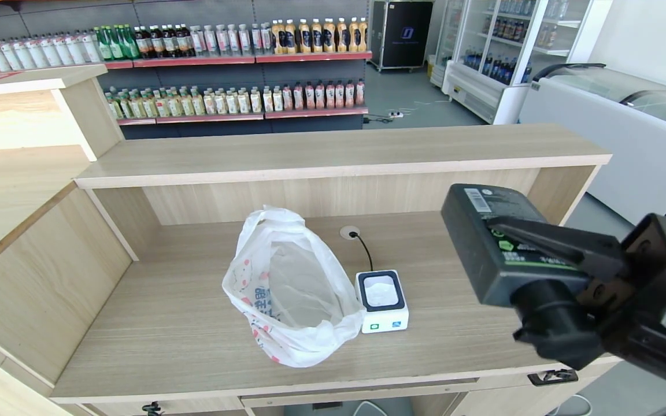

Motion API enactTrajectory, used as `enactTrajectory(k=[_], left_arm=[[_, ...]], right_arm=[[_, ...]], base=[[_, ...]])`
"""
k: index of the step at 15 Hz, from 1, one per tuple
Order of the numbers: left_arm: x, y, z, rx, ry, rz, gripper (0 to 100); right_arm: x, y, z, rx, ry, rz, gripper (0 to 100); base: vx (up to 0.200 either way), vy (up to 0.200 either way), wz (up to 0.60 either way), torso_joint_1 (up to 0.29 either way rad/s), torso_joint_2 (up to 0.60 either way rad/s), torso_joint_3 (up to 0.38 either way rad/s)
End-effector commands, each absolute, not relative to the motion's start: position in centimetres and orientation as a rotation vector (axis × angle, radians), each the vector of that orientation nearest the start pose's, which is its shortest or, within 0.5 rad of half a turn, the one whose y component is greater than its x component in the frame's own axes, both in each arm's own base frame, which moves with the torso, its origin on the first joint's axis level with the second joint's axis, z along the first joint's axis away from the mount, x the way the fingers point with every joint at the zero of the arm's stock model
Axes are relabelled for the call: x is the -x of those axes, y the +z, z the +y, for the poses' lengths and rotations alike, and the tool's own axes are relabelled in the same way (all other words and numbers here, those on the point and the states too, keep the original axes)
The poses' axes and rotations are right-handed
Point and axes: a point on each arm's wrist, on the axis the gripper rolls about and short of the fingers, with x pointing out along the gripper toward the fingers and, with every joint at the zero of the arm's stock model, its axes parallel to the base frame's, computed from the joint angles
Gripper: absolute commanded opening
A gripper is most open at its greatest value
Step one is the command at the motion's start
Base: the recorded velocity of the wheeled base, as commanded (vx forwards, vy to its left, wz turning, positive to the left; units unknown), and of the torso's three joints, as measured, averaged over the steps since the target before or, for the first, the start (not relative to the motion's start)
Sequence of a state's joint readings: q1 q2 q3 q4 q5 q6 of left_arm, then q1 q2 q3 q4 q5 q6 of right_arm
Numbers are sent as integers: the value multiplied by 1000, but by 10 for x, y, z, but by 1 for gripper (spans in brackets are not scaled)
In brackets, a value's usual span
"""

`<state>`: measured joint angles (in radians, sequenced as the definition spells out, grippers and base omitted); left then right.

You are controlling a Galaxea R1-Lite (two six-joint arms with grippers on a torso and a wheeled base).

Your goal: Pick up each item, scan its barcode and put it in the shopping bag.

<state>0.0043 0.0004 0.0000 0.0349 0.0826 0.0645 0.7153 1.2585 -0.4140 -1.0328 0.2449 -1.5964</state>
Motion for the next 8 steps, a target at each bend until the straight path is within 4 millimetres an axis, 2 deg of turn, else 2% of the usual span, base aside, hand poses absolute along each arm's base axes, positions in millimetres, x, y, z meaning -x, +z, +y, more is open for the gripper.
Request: enactTrajectory(k=[1,4,6,8], left_arm=[[23,72,2,-66,86,38,100],[23,72,2,-66,86,38,100],[23,72,2,-66,86,38,100],[23,72,2,-66,86,38,100]], right_arm=[[-146,235,91,1144,349,-516,0],[-161,223,69,816,141,-177,0],[-164,211,43,676,17,73,0],[-164,213,17,560,-112,219,0]], base=[[0,0,0,0,0,0],[0,0,0,0,0,0],[0,0,0,0,0,0],[0,0,0,0,0,0]])
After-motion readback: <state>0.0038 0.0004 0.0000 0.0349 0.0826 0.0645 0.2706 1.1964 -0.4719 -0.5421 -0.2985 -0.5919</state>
